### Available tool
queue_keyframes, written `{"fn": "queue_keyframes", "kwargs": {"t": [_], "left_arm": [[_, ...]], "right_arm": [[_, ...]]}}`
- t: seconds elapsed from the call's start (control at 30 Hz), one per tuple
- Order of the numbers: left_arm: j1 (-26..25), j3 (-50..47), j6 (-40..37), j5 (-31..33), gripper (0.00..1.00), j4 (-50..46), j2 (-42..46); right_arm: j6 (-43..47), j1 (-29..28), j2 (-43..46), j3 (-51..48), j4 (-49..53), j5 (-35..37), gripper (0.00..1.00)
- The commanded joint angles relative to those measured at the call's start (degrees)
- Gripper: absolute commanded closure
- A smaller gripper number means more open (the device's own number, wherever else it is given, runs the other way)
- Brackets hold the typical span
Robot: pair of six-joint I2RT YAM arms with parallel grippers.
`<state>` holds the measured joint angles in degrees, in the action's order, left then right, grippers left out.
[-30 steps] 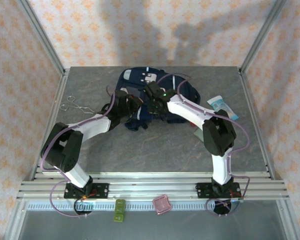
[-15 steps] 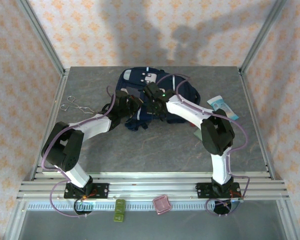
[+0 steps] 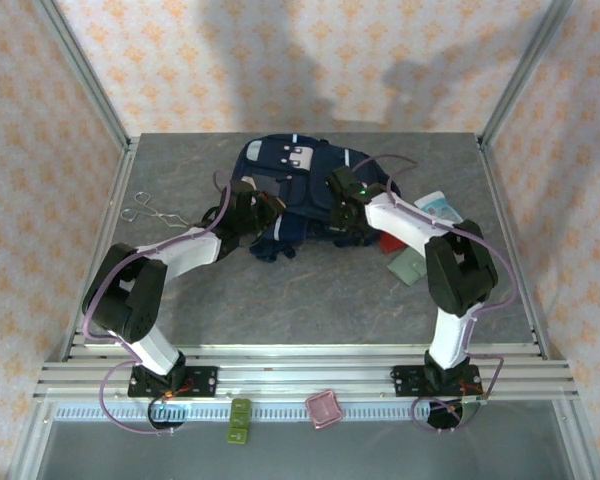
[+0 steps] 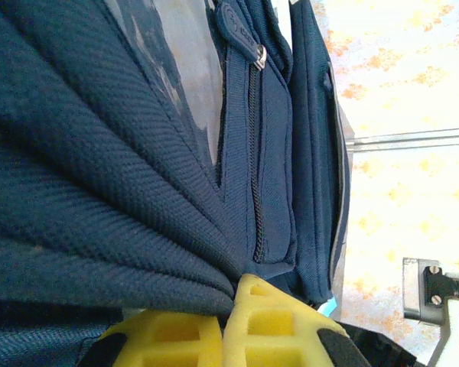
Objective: Pack books, pencil case, and school supplies into a backpack
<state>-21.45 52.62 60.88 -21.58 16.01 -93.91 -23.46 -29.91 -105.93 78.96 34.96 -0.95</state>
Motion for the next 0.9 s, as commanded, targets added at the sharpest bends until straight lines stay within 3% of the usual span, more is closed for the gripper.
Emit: {"fn": "queue_keyframes", "kwargs": {"t": [0.0,0.13,0.3,0.47,0.57,0.7,0.77,0.87], "left_arm": [[3.7,0.4,-3.4,5.5,1.0,-1.3,2.2],[4.5,1.5,-5.5,6.6,1.0,-3.2,2.1],[6.4,4.6,-9.0,8.4,1.0,-5.7,0.6],[9.1,9.4,-12.6,8.8,1.0,-8.1,-2.9],[10.3,13.9,-15.3,9.4,1.0,-11.1,-5.4],[10.0,12.3,-14.0,6.1,0.59,-9.8,-4.3],[9.3,8.1,-12.4,4.7,0.47,-7.9,-1.4],[6.9,1.3,-10.8,4.7,0.4,-5.8,3.4]], "right_arm": [[2.0,2.6,2.0,-0.4,2.7,11.9,1.0],[5.0,1.9,4.3,0.5,2.4,10.8,1.0],[8.5,-3.7,8.8,0.8,0.9,7.2,1.0],[8.1,-10.9,7.3,3.2,-0.1,3.7,1.0],[7.1,-12.4,5.4,4.5,-1.8,-0.8,1.0],[5.5,-12.4,3.6,4.3,-5.7,-5.5,1.0],[4.8,-12.4,2.0,4.5,-6.0,-6.1,1.0],[3.8,-12.4,1.2,3.1,-7.5,-6.4,1.0]]}}
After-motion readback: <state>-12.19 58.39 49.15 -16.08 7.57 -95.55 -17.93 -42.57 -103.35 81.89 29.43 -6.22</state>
